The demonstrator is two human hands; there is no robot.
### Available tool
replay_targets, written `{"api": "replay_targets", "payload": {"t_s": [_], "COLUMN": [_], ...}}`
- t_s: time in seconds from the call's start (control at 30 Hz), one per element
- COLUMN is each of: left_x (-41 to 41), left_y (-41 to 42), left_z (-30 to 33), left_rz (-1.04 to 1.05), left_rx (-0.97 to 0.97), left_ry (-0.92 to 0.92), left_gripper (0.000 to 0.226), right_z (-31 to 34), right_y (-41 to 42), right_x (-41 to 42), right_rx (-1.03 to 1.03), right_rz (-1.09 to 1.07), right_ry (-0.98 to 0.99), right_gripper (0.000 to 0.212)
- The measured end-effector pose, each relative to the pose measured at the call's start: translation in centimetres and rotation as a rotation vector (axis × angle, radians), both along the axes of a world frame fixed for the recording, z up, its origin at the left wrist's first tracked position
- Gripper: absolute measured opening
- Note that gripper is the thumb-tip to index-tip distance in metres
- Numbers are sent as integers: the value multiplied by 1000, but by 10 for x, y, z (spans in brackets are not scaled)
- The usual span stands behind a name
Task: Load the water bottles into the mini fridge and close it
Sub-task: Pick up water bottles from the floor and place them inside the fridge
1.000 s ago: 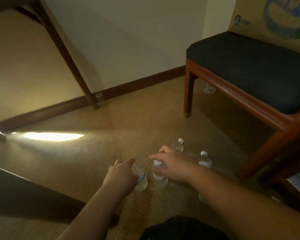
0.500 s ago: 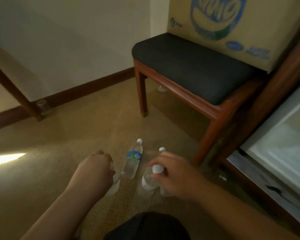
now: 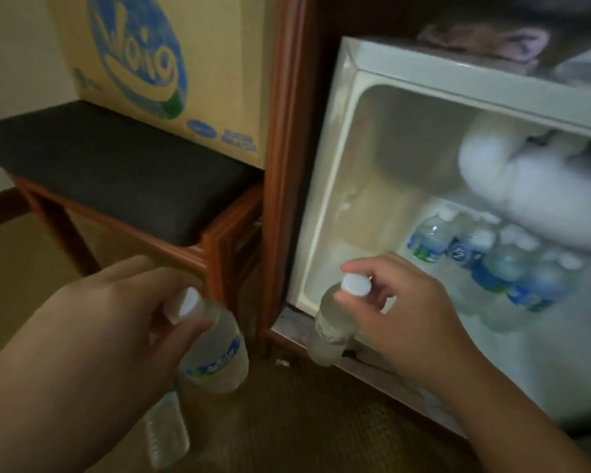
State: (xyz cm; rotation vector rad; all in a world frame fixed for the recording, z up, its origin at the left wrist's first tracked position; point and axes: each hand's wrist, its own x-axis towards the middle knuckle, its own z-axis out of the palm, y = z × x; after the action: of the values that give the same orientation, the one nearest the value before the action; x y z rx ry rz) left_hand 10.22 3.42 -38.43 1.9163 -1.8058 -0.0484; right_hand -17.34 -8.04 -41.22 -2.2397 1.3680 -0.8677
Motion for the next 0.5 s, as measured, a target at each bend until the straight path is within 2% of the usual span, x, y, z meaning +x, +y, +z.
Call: {"api": "replay_targets", "payload": {"t_s": [0.07, 0.23, 0.5], "left_x": [-25, -66, -96], "left_y": [-15, -50, -78], "left_z": [12, 28, 31], "left_rz": [-72, -181, -212], "left_rx": [-36, -52, -152], "left_ry": [-33, -57, -3], "left_gripper": [14, 29, 45], "right_z": [1, -5, -5], "right_y": [-16, -74, -160], "right_x": [-12, -31, -33], "right_rx": [-24, -84, -146], "right_rz": [-104, -284, -377], "right_ry": [-16, -27, 179], "right_gripper": [26, 27, 24]}}
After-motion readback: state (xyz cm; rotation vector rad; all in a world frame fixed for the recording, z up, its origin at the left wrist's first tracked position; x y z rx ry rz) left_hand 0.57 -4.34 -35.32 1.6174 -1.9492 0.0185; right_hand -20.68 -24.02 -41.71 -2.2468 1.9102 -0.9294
